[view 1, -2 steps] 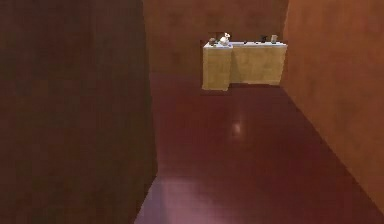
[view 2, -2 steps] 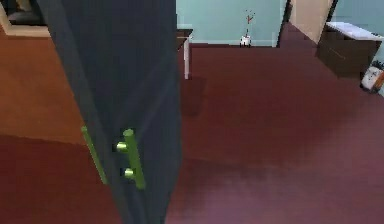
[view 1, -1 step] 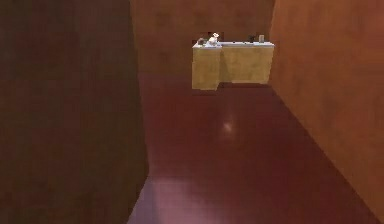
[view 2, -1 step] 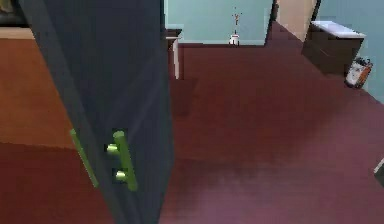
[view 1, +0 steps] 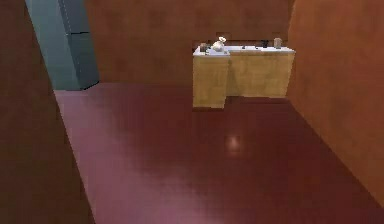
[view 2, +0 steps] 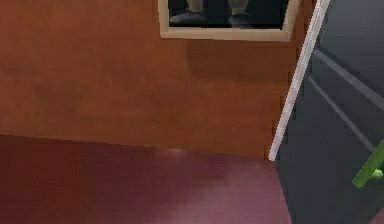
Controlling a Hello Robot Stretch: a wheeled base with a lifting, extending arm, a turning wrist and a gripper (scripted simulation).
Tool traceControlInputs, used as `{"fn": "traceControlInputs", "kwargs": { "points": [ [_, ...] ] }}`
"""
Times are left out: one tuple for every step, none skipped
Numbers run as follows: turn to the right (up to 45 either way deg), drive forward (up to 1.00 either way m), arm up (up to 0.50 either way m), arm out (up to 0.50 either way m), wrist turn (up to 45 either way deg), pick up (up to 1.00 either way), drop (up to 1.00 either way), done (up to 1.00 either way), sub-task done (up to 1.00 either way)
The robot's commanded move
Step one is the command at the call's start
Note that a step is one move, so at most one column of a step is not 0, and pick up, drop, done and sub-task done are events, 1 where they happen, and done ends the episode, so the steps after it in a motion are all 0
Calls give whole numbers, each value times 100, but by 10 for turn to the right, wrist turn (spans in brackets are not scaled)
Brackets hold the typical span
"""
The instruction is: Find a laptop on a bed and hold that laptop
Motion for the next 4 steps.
{"fn": "traceControlInputs", "kwargs": {
  "points": [
    [30, 0, 0, 0, 0, 0, 0, 0, 0],
    [450, 0, 0, 0, 0, 0, 0, 0, 0],
    [390, 0, 0, 0, 0, 0, 0, 0, 0],
    [0, 25, 0, 0, 0, 0, 0, 0, 0]
  ]
}}
